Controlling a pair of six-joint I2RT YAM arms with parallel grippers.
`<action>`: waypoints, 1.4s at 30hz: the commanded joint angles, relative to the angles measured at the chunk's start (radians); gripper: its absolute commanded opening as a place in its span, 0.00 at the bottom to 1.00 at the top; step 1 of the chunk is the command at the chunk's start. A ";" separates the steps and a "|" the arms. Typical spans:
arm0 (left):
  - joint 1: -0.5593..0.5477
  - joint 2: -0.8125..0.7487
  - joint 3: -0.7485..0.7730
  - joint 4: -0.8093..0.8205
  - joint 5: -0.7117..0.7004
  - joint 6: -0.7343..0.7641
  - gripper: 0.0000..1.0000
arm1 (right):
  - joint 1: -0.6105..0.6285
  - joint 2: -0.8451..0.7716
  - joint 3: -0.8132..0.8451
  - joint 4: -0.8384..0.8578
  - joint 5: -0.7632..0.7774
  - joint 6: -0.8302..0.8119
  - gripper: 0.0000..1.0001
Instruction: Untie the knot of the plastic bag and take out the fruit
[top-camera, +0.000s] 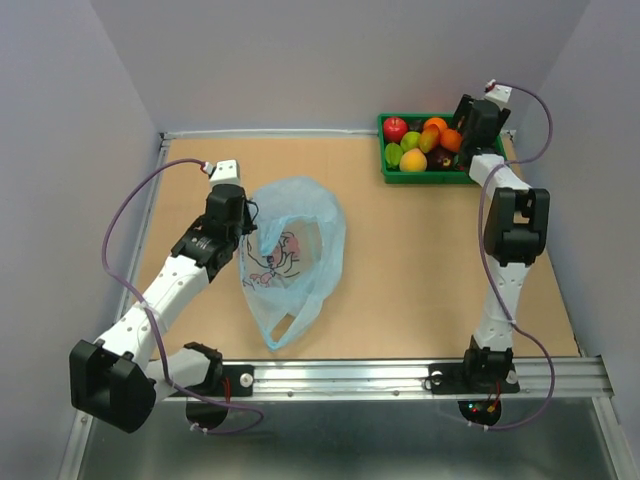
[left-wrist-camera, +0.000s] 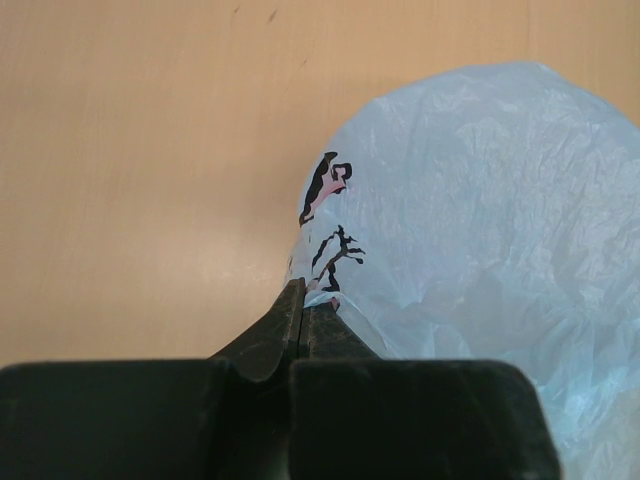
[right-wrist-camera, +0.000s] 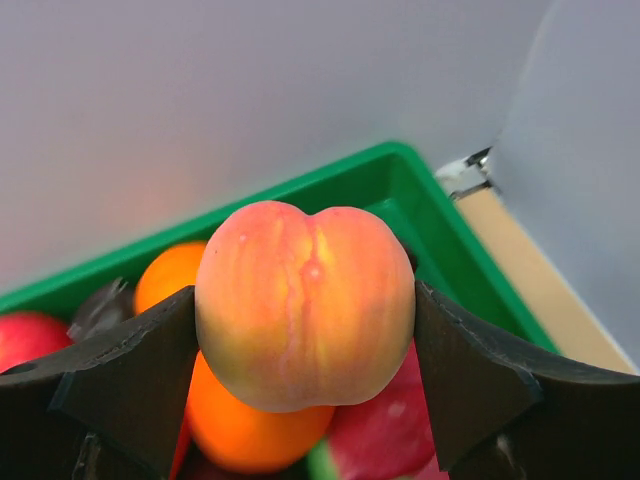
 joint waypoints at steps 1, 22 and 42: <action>0.011 0.011 -0.010 0.037 0.019 0.015 0.00 | -0.026 0.072 0.197 0.031 -0.031 -0.006 0.12; 0.039 0.024 -0.009 0.037 0.067 0.011 0.00 | -0.056 0.073 0.128 0.063 -0.016 -0.003 1.00; 0.042 -0.125 -0.028 0.044 0.056 -0.006 0.16 | -0.054 -0.850 -0.474 -0.142 -0.137 0.085 1.00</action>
